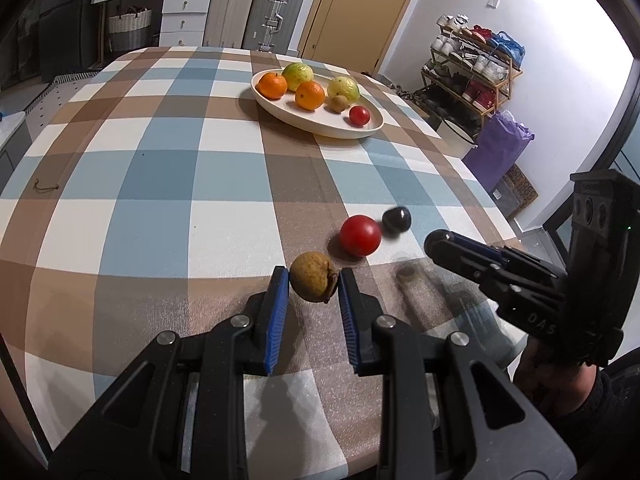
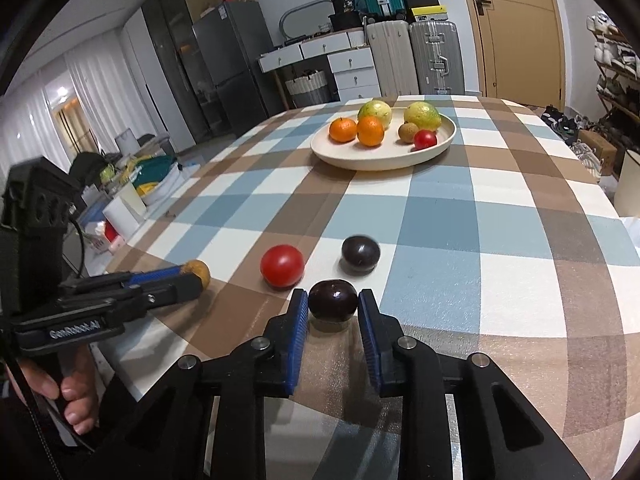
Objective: Organize fruits
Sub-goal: 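Hold the kiwi in the left tool while the right tool grasps the dark plum, then carry the kiwi in the left tool onto the plate while the right tool carries the plum there, release both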
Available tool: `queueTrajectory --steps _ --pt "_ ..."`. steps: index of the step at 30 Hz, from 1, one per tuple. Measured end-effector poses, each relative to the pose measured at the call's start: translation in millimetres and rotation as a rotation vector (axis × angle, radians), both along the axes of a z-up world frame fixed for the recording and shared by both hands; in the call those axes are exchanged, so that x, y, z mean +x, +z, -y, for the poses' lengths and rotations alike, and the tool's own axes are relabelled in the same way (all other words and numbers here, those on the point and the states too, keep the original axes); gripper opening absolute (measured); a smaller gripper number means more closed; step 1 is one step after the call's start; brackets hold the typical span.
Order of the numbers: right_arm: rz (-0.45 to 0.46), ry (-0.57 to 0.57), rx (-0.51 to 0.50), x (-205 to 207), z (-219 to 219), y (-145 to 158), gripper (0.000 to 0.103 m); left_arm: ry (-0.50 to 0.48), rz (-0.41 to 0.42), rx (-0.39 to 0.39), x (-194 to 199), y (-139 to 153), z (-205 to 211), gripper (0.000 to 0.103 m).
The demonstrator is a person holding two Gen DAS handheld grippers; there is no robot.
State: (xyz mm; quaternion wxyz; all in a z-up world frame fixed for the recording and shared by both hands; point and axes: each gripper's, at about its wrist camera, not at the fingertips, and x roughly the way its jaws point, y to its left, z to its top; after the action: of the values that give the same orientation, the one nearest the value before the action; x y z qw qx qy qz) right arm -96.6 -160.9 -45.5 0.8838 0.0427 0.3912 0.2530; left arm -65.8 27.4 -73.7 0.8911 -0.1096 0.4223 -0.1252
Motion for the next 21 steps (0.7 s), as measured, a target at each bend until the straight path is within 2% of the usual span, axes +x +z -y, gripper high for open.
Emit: queueTrajectory --steps 11,21 --pt "0.035 0.014 0.113 15 14 29 0.026 -0.003 0.042 0.017 34 28 -3 0.023" --pt "0.053 0.02 0.192 53 25 47 0.026 -0.03 0.06 0.026 102 50 9 0.023"
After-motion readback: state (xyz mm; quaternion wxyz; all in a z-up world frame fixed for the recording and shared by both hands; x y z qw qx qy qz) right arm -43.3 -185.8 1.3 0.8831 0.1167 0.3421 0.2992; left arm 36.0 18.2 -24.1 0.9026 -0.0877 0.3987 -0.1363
